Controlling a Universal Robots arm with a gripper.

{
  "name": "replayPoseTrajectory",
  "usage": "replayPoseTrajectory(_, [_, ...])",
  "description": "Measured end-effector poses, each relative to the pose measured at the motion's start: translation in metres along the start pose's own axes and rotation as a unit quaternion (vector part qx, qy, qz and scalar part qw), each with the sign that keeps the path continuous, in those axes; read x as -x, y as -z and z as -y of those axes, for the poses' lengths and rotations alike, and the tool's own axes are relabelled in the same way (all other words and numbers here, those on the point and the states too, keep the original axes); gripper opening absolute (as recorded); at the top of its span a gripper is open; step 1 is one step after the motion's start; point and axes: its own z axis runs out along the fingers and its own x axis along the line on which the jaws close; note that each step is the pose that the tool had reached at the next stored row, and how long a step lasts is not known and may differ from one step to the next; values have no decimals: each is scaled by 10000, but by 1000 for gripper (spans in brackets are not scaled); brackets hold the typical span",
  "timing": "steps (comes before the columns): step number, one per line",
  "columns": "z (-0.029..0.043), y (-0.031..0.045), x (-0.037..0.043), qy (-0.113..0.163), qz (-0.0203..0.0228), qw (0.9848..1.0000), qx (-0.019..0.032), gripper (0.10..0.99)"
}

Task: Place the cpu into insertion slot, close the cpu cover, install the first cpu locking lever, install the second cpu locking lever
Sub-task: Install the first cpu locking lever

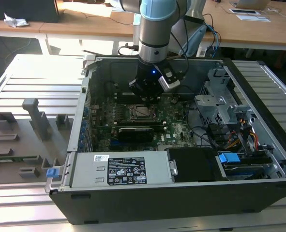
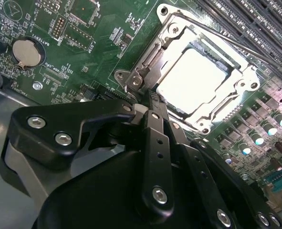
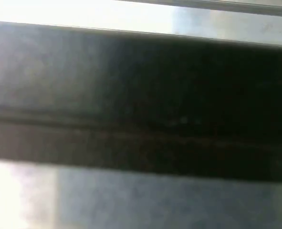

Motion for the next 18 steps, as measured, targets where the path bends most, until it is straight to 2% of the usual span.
replayPoseTrajectory(3, [3, -1, 24, -1, -11, 10000, -15, 106])
replayPoseTrajectory(10, [3, -17, 77, 0, -37, 10000, -14, 106])
replayPoseTrajectory(18, [0, -2, 81, 0, -30, 10000, 4, 106])
